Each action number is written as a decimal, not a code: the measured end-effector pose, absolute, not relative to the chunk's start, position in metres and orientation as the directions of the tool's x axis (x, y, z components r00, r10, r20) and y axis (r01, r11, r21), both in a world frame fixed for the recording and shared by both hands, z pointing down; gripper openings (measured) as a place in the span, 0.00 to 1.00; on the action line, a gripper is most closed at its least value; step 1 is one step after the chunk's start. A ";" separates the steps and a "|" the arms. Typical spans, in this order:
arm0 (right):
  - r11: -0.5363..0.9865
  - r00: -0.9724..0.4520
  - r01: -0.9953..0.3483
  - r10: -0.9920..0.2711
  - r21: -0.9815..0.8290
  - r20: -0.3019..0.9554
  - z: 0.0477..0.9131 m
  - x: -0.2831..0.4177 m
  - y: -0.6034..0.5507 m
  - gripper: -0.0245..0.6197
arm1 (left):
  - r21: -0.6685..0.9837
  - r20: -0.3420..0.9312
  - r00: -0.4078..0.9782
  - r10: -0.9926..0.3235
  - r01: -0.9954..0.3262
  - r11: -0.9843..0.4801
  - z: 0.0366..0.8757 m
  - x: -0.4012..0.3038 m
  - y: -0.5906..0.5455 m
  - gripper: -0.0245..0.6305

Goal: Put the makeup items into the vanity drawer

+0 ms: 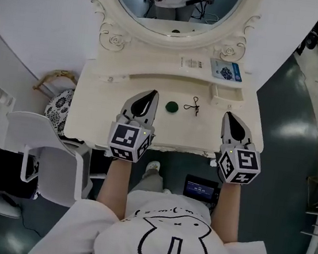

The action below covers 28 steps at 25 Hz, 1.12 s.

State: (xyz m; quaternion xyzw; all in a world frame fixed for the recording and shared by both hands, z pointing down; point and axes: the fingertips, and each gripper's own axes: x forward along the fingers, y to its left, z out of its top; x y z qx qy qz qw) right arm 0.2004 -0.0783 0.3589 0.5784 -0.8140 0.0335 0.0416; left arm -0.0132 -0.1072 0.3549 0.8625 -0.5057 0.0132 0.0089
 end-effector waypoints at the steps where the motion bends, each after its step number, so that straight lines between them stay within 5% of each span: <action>1: 0.328 -0.328 -0.944 -0.940 -0.021 0.096 0.358 0.199 -0.085 0.06 | 0.004 0.034 0.488 -0.872 -0.873 -0.489 0.356 -0.015 -0.115 0.07; 7: 0.317 -0.325 -0.945 -0.939 -0.080 0.117 0.370 0.186 -0.126 0.06 | 0.018 0.061 0.496 -0.866 -0.868 -0.495 0.366 -0.027 -0.157 0.07; 13: 0.298 -0.318 -0.947 -0.922 -0.123 0.221 0.403 0.171 -0.162 0.25 | 0.033 0.100 0.496 -0.863 -0.868 -0.495 0.383 -0.041 -0.192 0.07; 28: 0.208 -0.287 -0.954 -0.842 -0.215 0.457 0.512 0.160 -0.179 0.25 | 0.087 0.277 0.481 -0.832 -0.875 -0.477 0.462 -0.071 -0.218 0.07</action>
